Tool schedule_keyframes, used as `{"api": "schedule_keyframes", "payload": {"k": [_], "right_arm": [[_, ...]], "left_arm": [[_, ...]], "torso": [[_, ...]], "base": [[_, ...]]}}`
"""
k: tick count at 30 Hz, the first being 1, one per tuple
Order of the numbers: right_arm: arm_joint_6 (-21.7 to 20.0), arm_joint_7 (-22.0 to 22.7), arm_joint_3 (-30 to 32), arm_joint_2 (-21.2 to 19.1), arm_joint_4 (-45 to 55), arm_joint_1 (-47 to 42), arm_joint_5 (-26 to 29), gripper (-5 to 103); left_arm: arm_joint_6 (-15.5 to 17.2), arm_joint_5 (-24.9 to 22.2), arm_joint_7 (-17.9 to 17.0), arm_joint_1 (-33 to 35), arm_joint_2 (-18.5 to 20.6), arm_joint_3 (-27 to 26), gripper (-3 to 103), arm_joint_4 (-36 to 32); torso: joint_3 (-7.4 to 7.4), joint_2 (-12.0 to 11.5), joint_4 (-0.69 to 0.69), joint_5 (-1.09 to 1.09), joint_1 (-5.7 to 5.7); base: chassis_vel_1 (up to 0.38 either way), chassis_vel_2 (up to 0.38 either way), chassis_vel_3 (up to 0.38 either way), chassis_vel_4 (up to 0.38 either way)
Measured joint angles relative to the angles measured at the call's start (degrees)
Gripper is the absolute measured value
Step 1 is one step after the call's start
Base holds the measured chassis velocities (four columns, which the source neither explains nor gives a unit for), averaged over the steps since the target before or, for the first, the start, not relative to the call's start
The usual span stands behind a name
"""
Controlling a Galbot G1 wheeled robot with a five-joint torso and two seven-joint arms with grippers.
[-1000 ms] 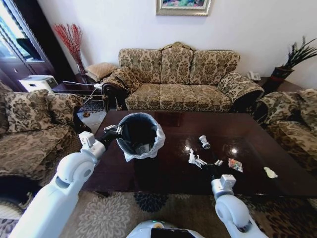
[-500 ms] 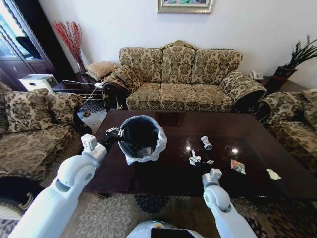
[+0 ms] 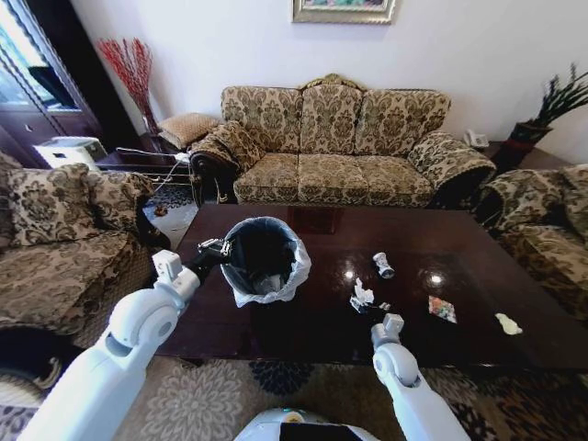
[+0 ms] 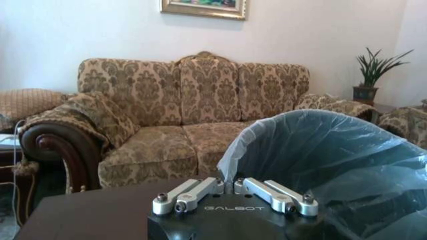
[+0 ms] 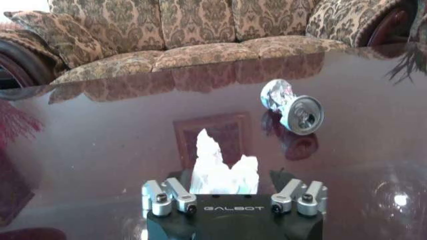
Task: Move to the front of the table and place the trash on the table into the trash bin.
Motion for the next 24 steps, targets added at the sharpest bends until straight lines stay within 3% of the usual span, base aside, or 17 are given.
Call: {"api": "schedule_keyframes", "payload": {"k": [1,3,9,10,13,14,16,18,21,22,24], "right_arm": [[0.21,0.01,-0.15,0.20,-0.41,0.11,-0.23,72],[0.38,0.09,-0.33,0.32,-0.67,0.17,-0.54,72],[0.90,0.68,-0.96,0.89,-1.07,0.24,-1.44,45],[0.90,0.68,-0.96,0.89,-1.07,0.24,-1.44,45],[0.74,1.44,-1.67,0.08,-0.63,0.36,-1.26,28],[0.74,1.44,-1.67,0.08,-0.63,0.36,-1.26,28],[0.63,2.66,-2.44,-1.36,-0.31,1.00,-0.63,28],[0.28,4.17,-3.03,-3.22,1.34,1.90,0.86,12],[-0.35,6.68,-4.60,-6.72,6.03,3.70,3.14,3],[-0.35,6.68,-4.60,-6.72,6.03,3.70,3.14,3],[-0.40,7.62,-6.89,-10.42,10.11,6.20,4.66,3]], "left_arm": [[0.00,-0.05,0.02,-0.08,0.00,0.00,2,0.00],[0.00,-0.23,0.02,-0.21,-0.01,0.00,2,-0.01],[0.01,-1.32,0.21,-0.84,0.40,-0.01,2,-0.12],[0.01,-1.32,0.21,-0.84,0.40,-0.01,2,-0.12],[0.04,-1.38,0.21,-0.53,0.11,-0.03,2,-0.52],[0.04,-1.38,0.21,-0.53,0.11,-0.03,2,-0.52],[0.16,-1.47,0.05,-0.47,0.00,-0.09,2,-0.88],[0.30,-1.64,-0.11,-0.39,-0.09,-0.14,2,-1.09],[0.31,-1.70,-0.27,-0.14,-0.07,-0.16,2,-1.04],[0.31,-1.70,-0.27,-0.14,-0.07,-0.16,2,-1.04],[0.31,-2.02,-0.62,-0.17,0.15,-0.17,2,-0.80]], "torso": [[0.00,0.00,0.00,0.00,0.00],[0.00,0.00,0.00,0.00,0.00],[0.00,0.00,0.00,0.01,0.00],[0.00,0.00,0.00,0.01,0.00],[0.00,0.00,0.00,0.00,0.00],[0.00,0.00,0.00,0.00,0.00],[0.00,0.00,0.00,0.01,0.00],[0.00,0.00,0.00,0.02,0.00],[0.00,0.00,-0.01,0.01,0.00],[0.00,0.00,-0.01,0.01,0.00],[0.00,0.00,0.00,0.00,0.00]], "base": [[0.000,0.000,0.000,0.000],[0.000,0.000,0.000,0.000],[0.000,0.000,0.000,0.000],[0.000,0.000,0.000,0.000],[0.000,0.000,0.000,0.000],[0.000,0.000,0.000,0.000],[0.000,0.000,0.000,0.000],[0.000,0.000,0.000,0.000],[0.000,0.000,0.000,0.000],[0.000,0.000,0.000,0.000],[0.000,0.000,0.000,0.000]]}}
